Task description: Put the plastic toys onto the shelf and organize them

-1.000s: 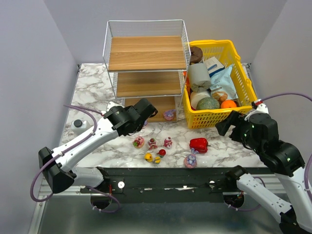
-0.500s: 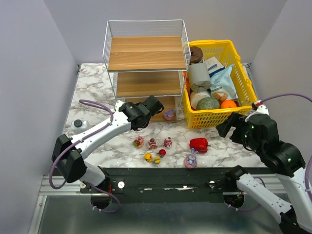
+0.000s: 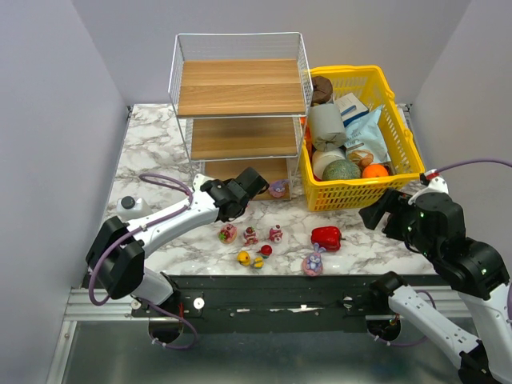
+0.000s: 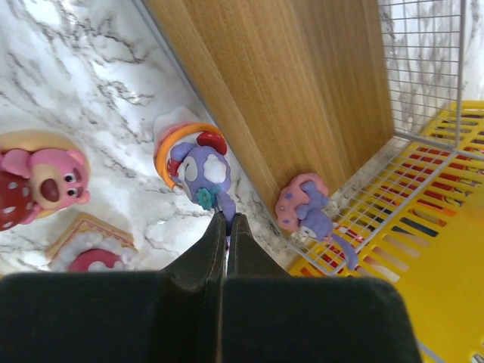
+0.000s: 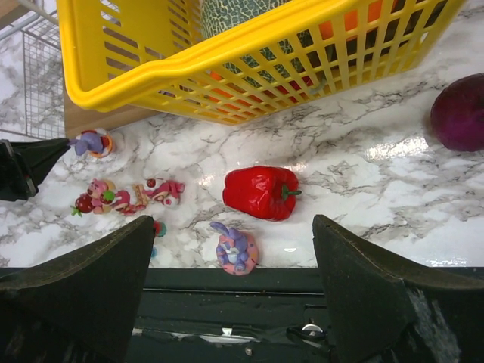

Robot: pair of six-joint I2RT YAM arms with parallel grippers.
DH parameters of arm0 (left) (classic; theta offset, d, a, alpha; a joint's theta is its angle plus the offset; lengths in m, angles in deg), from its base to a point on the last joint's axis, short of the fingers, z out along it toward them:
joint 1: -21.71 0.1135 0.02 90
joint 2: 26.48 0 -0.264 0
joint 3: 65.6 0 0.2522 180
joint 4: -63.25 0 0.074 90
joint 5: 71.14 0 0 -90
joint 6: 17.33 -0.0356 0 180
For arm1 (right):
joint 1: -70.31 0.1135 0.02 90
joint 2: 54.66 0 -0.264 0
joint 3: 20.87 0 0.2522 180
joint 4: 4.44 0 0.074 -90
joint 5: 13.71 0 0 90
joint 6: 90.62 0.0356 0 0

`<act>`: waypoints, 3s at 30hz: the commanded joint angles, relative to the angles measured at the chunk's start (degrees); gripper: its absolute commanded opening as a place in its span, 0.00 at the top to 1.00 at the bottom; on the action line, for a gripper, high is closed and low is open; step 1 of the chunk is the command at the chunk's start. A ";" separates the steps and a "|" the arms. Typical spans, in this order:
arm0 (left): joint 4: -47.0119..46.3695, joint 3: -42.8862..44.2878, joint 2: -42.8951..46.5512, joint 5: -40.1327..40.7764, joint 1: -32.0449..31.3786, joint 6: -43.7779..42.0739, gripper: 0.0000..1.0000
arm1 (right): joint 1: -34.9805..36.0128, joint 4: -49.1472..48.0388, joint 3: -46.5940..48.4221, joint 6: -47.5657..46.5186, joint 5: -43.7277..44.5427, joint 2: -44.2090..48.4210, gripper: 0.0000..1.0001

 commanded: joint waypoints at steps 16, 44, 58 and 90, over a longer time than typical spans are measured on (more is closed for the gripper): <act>-11.04 -1.84 2.65 6.00 0.46 43.40 1.00 | 0.27 2.29 1.29 -0.52 2.13 -0.25 0.08; -16.93 -3.86 0.80 4.69 1.87 43.57 1.00 | 0.27 0.53 0.42 -2.54 1.35 -2.19 0.08; -17.63 -5.44 0.36 3.90 3.19 43.75 0.82 | 0.27 0.18 0.42 -3.59 1.34 -3.07 0.08; -23.87 -8.25 3.08 3.46 3.72 41.99 0.35 | 0.27 0.53 0.07 -3.77 0.64 -2.63 0.05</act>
